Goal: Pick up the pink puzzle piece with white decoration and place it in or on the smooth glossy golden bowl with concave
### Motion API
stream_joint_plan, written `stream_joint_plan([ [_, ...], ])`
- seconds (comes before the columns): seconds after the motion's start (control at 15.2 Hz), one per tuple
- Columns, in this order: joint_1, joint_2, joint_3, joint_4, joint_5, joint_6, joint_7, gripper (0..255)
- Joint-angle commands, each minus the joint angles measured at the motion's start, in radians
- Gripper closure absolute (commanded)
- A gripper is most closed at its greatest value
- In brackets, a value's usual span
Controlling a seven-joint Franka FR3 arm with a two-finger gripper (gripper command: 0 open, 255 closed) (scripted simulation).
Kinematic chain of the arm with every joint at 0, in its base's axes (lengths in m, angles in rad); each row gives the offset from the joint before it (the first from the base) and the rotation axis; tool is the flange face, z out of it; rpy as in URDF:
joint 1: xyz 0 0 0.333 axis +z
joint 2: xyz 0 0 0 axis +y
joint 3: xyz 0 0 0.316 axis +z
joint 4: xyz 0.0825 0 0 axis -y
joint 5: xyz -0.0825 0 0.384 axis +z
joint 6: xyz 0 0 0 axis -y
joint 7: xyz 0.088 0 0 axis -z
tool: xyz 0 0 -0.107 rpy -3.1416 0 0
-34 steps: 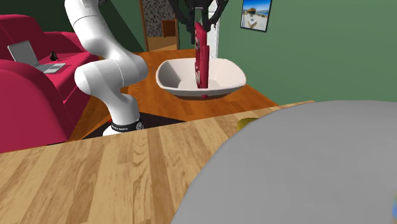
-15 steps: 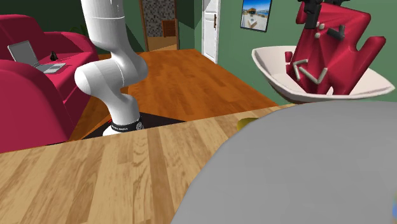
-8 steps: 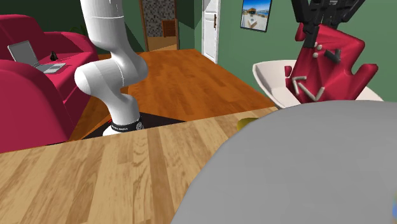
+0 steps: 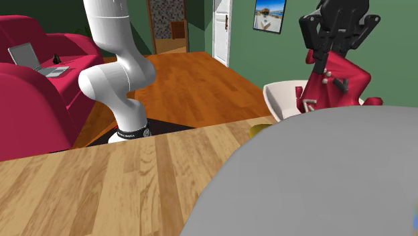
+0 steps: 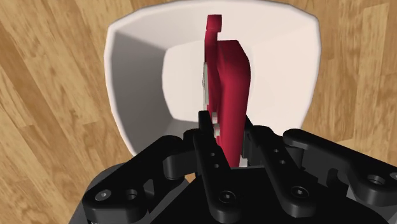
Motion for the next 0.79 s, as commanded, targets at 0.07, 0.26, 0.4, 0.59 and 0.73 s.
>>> stream_joint_plan([
  [0.07,-0.002,-0.012,-0.001,-0.056,0.003,0.046,0.002,255],
  [0.26,-0.004,-0.018,-0.002,-0.104,0.005,0.089,0.003,255],
  [0.4,-0.005,-0.021,-0.002,-0.136,0.006,0.118,0.004,255],
  [0.59,-0.005,-0.021,-0.002,-0.136,0.006,0.118,0.004,255],
  [0.73,-0.005,-0.021,-0.002,-0.136,0.006,0.118,0.004,255],
])
